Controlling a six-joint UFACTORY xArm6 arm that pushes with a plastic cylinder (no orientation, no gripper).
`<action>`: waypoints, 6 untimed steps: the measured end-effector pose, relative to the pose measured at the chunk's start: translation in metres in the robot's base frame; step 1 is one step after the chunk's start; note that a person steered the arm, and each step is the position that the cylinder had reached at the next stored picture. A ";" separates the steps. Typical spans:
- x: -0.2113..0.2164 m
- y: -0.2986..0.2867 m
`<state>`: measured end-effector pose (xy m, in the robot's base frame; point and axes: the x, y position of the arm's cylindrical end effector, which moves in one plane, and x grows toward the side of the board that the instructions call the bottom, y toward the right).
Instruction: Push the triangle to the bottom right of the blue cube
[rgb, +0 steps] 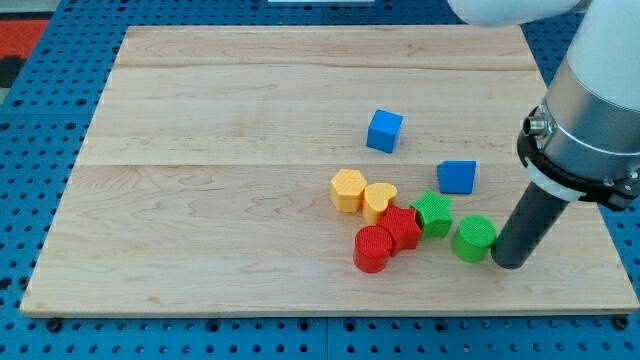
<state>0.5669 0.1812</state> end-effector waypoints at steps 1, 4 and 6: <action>-0.016 0.002; -0.091 0.031; -0.099 -0.047</action>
